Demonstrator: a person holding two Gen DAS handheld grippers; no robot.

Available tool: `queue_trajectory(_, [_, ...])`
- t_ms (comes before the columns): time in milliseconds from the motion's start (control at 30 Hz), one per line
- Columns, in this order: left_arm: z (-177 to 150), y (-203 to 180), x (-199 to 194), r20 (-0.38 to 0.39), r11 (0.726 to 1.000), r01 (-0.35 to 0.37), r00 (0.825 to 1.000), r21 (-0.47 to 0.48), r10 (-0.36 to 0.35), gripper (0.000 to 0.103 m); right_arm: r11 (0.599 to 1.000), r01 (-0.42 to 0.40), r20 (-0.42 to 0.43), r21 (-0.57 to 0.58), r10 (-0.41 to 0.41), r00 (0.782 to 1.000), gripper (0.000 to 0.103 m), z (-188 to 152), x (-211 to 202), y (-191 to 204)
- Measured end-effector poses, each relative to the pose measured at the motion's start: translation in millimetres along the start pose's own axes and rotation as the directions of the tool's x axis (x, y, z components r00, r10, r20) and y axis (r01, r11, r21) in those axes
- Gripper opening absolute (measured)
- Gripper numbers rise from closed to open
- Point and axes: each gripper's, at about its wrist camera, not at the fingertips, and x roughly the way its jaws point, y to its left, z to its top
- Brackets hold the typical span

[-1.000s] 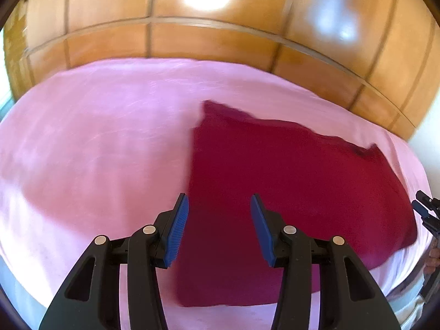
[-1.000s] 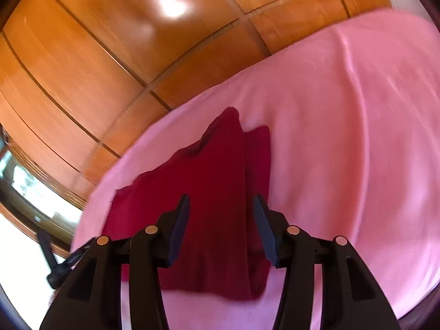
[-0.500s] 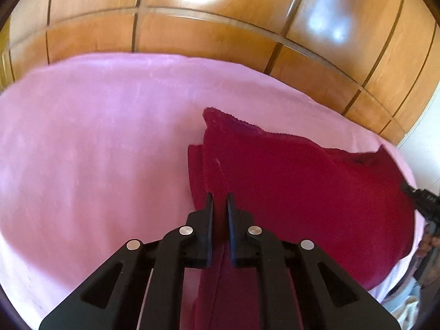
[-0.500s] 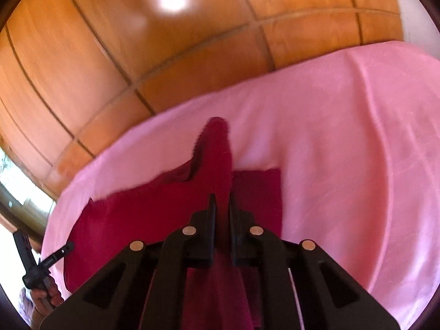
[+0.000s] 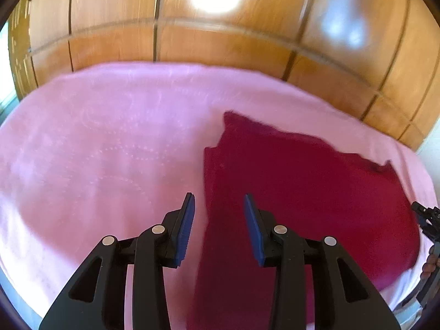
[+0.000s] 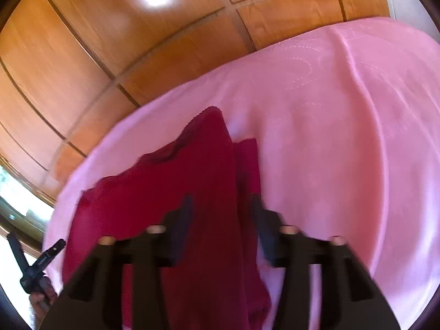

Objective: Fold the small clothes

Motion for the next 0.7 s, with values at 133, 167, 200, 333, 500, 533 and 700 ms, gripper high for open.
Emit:
queue_trajectory(133, [-21, -18, -16, -0.007, 0.994, 0.099, 0.995, 0.037, -0.099, 0.036, 0.997, -0.066, -0.060, 0.049, 0.069, 0.996, 0.059, -35, -15, -12])
queue_trajectory(167, [-28, -25, -18, -0.019, 0.990, 0.127, 0.992, 0.063, -0.126, 0.036, 0.997, -0.062, -0.059, 0.051, 0.065, 0.996, 0.060, -44, -18, -13])
queue_trajectory(200, [-32, -30, -18, -0.023, 0.987, 0.140, 0.990, 0.076, -0.139, 0.036, 0.997, -0.057, -0.059, 0.052, 0.060, 0.996, 0.060, -49, -20, -14])
queue_trajectory(333, [-49, -46, -6, -0.078, 0.978, 0.147, 0.987, 0.145, -0.137, 0.036, 0.993, -0.080, -0.084, 0.086, 0.087, 0.993, 0.043, -65, -22, -17])
queue_trajectory(500, [-51, -44, 7, -0.109, 0.981, 0.150, 0.985, 0.124, -0.136, 0.036, 0.984, -0.159, -0.071, 0.084, 0.165, 0.984, 0.018, -55, -32, -3])
queue_trajectory(533, [-51, -44, 5, -0.109, 0.981, 0.156, 0.984, 0.115, -0.144, 0.036, 0.979, -0.187, -0.058, 0.079, 0.191, 0.980, 0.017, -50, -37, 4])
queue_trajectory(700, [-42, -21, -2, -0.112, 0.962, 0.272, 0.955, -0.037, -0.275, 0.036, 0.949, -0.313, -0.007, -0.040, 0.313, 0.950, 0.010, -19, -64, 69])
